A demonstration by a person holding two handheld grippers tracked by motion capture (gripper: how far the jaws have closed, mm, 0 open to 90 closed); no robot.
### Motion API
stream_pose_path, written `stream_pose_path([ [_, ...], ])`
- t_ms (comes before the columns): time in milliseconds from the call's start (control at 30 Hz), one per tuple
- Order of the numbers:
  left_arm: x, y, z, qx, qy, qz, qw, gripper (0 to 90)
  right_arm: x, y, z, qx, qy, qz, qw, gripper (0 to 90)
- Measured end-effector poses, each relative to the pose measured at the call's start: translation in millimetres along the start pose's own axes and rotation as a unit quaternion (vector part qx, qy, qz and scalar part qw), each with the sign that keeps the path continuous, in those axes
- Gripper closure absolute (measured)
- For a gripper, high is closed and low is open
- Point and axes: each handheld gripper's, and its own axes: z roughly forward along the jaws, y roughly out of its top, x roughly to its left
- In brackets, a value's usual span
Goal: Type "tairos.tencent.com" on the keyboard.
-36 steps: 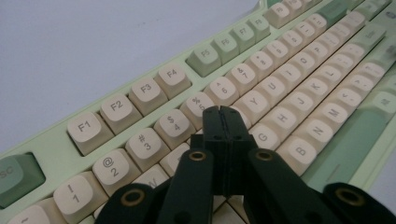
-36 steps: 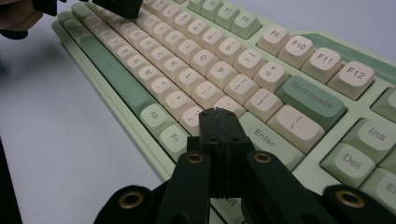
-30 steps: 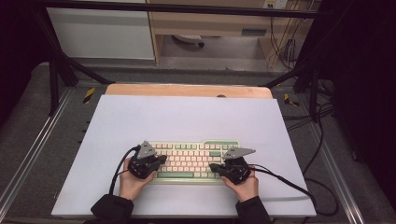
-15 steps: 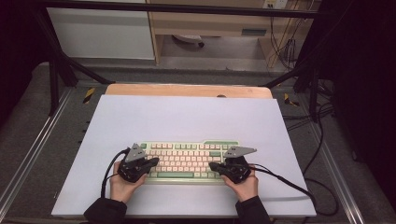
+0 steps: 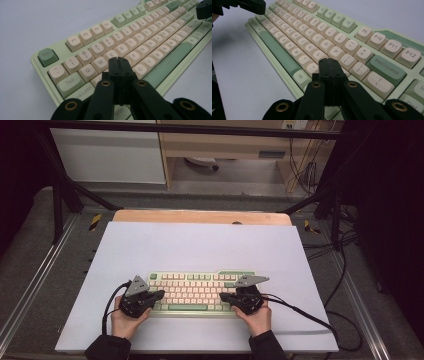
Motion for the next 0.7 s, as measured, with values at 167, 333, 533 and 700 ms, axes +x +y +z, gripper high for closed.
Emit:
stream_pose_path([
  [167, 0.6, -1.0, -1.5, -0.002, -0.001, -0.002, 1.0, 90.0, 3.0, 6.1, 5.3, -0.001, 0.003, -0.002, 1.0, 90.0],
  [333, 1.1, -1.3, -2.2, -0.002, -0.001, -0.001, 1.0, 90.0, 6.8, 13.6, 10.9, -0.004, 0.006, -0.004, 1.0, 90.0],
  [533, 1.9, -1.4, -1.9, -0.002, -0.001, -0.003, 1.0, 90.0, 10.5, 23.1, 18.1, -0.008, 0.006, -0.002, 0.9999, 90.0],
  [700, 1.7, -1.6, -1.2, -0.002, -0.003, -0.005, 1.0, 90.0, 13.4, 31.0, 24.8, -0.006, 0.005, -0.008, 0.9999, 90.0],
])
